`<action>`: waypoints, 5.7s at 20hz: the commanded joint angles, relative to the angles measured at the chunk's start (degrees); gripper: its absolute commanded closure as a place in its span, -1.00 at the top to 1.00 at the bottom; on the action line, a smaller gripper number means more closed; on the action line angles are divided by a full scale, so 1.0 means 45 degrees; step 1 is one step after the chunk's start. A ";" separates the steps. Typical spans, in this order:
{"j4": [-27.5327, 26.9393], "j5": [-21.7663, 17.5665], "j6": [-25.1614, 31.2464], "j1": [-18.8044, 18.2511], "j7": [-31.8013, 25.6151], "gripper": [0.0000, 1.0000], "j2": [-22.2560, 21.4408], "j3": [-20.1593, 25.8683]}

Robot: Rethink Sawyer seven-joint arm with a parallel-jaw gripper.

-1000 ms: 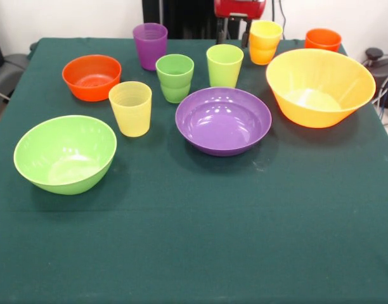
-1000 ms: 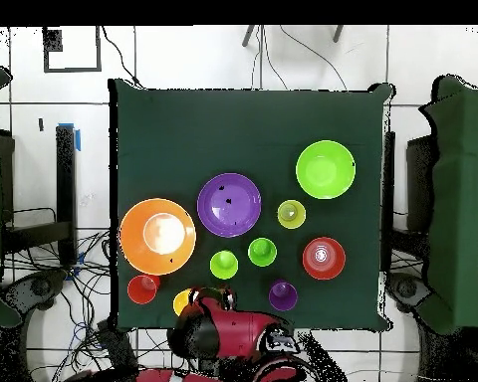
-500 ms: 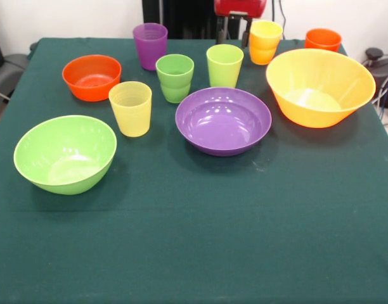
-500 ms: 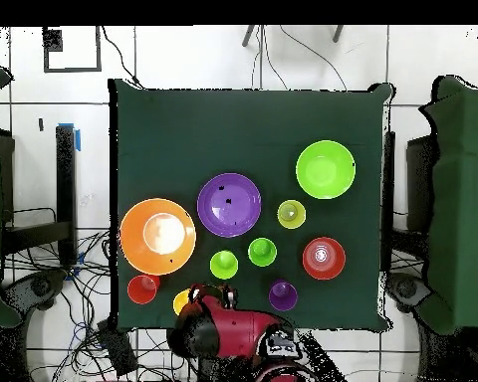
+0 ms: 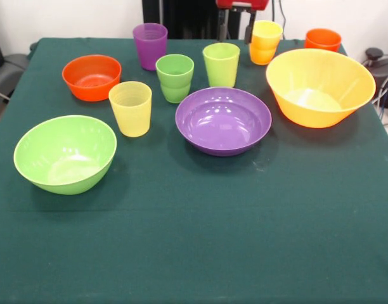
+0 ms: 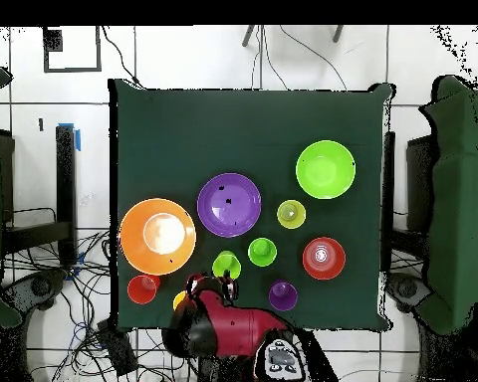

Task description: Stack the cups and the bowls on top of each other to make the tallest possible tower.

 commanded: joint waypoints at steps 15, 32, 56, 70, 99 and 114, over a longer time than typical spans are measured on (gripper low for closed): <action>-0.0846 0.0674 0.2062 0.0282 0.1831 1.00 -0.0292 0.0913; -0.1104 0.0547 0.1515 0.0345 0.1849 1.00 -0.0021 0.0735; -0.2222 0.0146 0.0189 0.0264 0.1774 1.00 0.1656 0.0512; -0.2191 0.0212 -0.0378 0.0512 0.2015 1.00 0.2345 0.0443; -0.2304 0.0473 -0.0759 0.0713 0.2132 -1.00 0.2655 0.0312; -0.0411 0.1920 0.4177 0.0815 0.2686 -1.00 -0.3035 0.1251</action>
